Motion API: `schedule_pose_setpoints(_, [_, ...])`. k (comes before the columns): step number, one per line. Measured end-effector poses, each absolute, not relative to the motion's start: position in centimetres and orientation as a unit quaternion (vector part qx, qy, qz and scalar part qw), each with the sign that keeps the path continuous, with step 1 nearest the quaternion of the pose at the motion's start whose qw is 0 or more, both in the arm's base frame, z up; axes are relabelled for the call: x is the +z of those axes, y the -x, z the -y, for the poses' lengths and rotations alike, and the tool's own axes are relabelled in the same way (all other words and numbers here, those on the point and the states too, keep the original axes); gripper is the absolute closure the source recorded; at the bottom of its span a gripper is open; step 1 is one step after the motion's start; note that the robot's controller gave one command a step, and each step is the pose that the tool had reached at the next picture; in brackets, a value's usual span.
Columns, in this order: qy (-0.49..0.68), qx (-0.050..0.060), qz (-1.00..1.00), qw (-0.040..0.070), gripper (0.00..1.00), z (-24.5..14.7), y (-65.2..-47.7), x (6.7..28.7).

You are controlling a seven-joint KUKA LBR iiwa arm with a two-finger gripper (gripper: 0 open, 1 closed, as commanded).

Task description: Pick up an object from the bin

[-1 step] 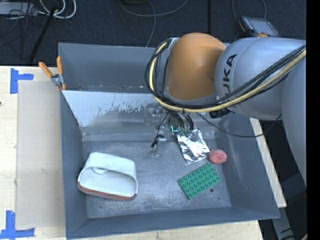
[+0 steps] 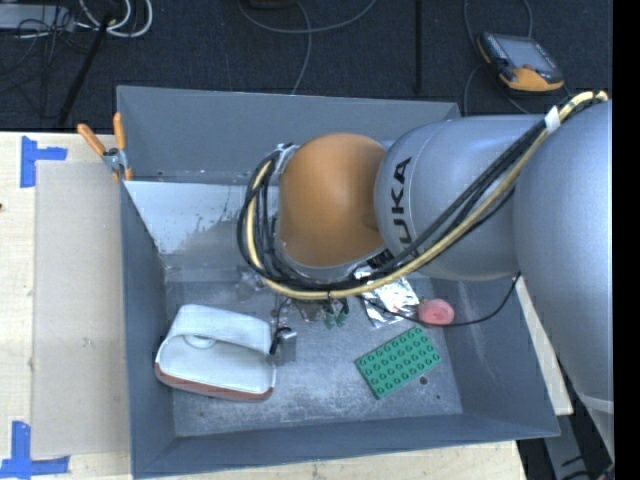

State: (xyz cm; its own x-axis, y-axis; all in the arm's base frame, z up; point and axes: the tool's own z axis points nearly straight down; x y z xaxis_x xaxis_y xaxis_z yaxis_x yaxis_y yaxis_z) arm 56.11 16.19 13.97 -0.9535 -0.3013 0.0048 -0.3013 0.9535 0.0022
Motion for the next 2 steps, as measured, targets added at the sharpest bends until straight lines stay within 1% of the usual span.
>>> schedule_pose_setpoints(1, [-0.105, 0.001, 0.994, -0.005, 0.0, -15.7, -57.0, 8.9])
schedule_pose_setpoints(2, [-0.09, -0.001, 0.996, -0.003, 0.0, -16.5, -55.1, 16.5])
